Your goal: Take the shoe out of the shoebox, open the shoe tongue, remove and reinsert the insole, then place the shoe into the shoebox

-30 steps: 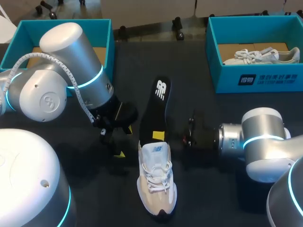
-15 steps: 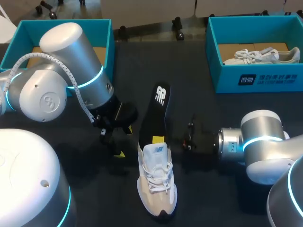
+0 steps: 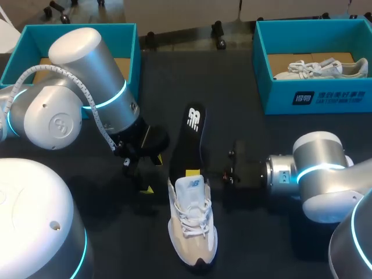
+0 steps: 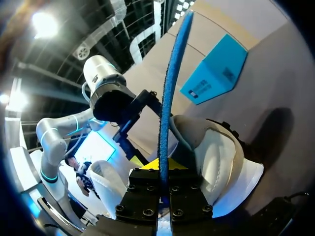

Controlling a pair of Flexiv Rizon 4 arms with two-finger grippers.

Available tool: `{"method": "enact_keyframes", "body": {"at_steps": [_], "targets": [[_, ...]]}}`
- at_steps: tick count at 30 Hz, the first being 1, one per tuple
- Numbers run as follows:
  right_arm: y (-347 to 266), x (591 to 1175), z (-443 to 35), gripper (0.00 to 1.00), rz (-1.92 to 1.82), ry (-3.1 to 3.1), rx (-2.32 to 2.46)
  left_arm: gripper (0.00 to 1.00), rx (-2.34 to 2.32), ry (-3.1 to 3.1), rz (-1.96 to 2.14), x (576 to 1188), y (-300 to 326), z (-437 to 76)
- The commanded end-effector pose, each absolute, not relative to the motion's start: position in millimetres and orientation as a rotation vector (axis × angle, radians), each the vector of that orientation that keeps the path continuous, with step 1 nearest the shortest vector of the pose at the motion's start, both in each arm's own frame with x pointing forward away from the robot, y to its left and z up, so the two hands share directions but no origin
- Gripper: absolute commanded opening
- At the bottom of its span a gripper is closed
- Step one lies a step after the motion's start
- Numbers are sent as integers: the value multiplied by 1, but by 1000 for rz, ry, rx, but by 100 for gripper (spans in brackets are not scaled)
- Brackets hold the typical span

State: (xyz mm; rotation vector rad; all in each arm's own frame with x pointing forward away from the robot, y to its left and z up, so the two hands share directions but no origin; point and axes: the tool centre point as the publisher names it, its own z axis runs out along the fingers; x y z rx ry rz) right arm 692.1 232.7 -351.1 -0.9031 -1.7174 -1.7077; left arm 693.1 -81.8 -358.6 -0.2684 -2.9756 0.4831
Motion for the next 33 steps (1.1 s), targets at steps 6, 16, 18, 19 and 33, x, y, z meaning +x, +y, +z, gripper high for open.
{"method": "enact_keyframes", "body": {"at_steps": [6, 16, 18, 19, 33], "targets": [[235, 690, -351, 24, -1717, -1729, -876, 100, -269, -2976, 481, 693, -82, -358], [242, 689, -339, 20, -1731, -1760, -865, 100, -269, -2976, 481, 693, -82, -358], [243, 690, -336, 18, -1733, -1767, -864, 100, -269, -2976, 481, 693, -82, -358], [243, 691, -334, 18, -1734, -1770, -862, 100, -269, -2976, 481, 693, -82, -358], [247, 701, -328, 14, -1764, -1777, -833, 100, -269, -2976, 481, 693, -82, -358]]}}
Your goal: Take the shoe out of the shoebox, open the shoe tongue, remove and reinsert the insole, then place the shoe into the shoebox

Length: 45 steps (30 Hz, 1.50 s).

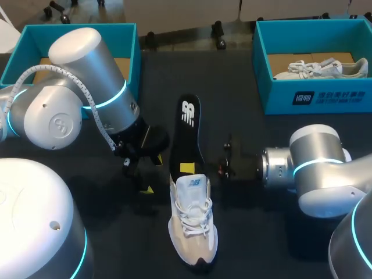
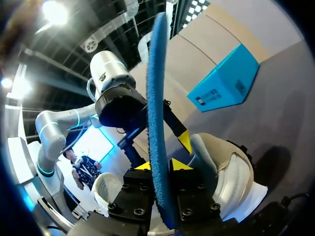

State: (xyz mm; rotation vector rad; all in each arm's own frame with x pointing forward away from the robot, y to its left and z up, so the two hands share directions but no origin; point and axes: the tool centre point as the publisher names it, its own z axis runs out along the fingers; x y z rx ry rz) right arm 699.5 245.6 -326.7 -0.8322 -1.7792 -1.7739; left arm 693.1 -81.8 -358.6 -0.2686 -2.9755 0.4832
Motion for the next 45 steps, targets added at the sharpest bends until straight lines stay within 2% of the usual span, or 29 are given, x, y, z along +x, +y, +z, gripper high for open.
{"method": "enact_keyframes", "body": {"at_steps": [1, 4, 7, 16, 20, 23, 45], "targets": [[247, 701, -329, 14, -1764, -1776, -834, 100, -269, -2976, 481, 693, -82, -358], [245, 702, -329, 22, -1768, -1772, -840, 100, -269, -2976, 481, 693, -82, -358], [244, 703, -325, 24, -1782, -1774, -842, 100, -269, -2976, 481, 693, -82, -358], [245, 712, -320, 22, -1799, -1780, -832, 100, -269, -2976, 481, 693, -82, -358], [244, 716, -317, 17, -1805, -1784, -829, 100, -269, -2976, 481, 693, -82, -358], [243, 720, -318, 0, -1814, -1783, -826, 100, -269, -2976, 481, 693, -82, -358], [244, 702, -350, 0, -1732, -1695, -903, 100, -269, -2976, 481, 693, -82, -358]]}}
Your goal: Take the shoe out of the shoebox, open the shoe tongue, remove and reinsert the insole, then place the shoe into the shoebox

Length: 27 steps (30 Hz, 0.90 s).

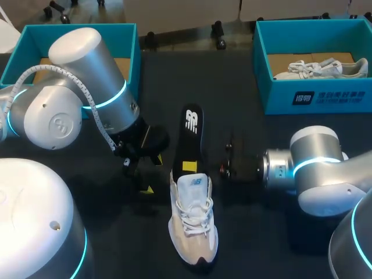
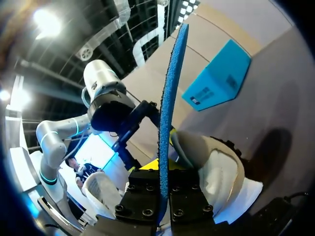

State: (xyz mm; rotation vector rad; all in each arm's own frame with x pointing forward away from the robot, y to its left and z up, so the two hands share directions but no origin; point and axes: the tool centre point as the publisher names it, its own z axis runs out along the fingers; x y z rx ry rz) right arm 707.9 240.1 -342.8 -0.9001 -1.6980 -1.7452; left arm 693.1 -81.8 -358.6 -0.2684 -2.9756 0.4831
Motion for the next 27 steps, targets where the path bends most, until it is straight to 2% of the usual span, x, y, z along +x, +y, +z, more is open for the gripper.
{"method": "enact_keyframes", "body": {"at_steps": [1, 21, 22, 23, 25, 26, 27], "targets": [[244, 701, -351, 0, -1723, -1695, -909, 100, -269, -2976, 481, 693, -82, -358], [251, 683, -353, 0, -1662, -1703, -960, 100, -269, -2976, 481, 693, -82, -358], [250, 684, -352, 5, -1670, -1703, -959, 100, -269, -2976, 481, 693, -82, -358], [250, 685, -350, 17, -1675, -1704, -957, 100, -269, -2976, 481, 693, -82, -358], [250, 687, -347, 32, -1684, -1713, -951, 100, -269, -2976, 481, 693, -82, -358], [251, 688, -345, 36, -1688, -1719, -946, 100, -269, -2976, 481, 693, -82, -358], [251, 689, -343, 36, -1690, -1726, -941, 100, -269, -2976, 481, 693, -82, -358]]}}
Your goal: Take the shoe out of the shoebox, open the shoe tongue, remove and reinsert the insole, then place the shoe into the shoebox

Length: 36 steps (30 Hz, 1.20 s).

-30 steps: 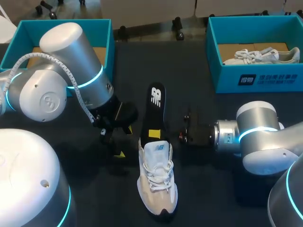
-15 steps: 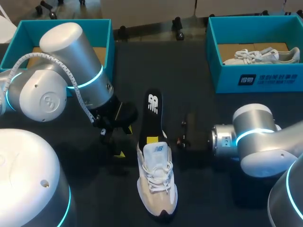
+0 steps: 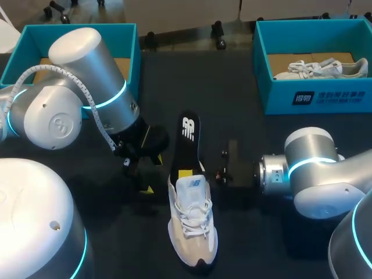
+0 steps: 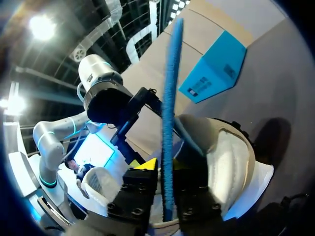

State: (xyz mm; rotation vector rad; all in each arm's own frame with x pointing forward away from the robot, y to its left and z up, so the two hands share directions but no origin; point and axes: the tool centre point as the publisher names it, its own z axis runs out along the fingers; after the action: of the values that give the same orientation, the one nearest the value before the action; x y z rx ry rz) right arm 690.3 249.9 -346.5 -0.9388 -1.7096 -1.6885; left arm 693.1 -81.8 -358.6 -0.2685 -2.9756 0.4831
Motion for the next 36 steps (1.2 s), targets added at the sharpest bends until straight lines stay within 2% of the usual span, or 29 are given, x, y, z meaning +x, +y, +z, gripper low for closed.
{"method": "enact_keyframes", "body": {"at_steps": [1, 5, 20, 24, 27, 36], "targets": [[251, 690, -342, 35, -1697, -1732, -936, 100, -269, -2976, 481, 693, -82, -358], [253, 694, -336, 29, -1707, -1752, -928, 100, -269, -2976, 481, 693, -82, -358], [255, 704, -316, 27, -1787, -1799, -891, 100, -269, -2976, 481, 693, -82, -358], [253, 708, -314, 16, -1823, -1788, -887, 100, -269, -2976, 481, 693, -82, -358], [251, 711, -314, 1, -1836, -1782, -880, 100, -269, -2976, 481, 693, -82, -358], [247, 718, -327, 0, -1768, -1730, -912, 100, -269, -2976, 481, 693, -82, -358]]}}
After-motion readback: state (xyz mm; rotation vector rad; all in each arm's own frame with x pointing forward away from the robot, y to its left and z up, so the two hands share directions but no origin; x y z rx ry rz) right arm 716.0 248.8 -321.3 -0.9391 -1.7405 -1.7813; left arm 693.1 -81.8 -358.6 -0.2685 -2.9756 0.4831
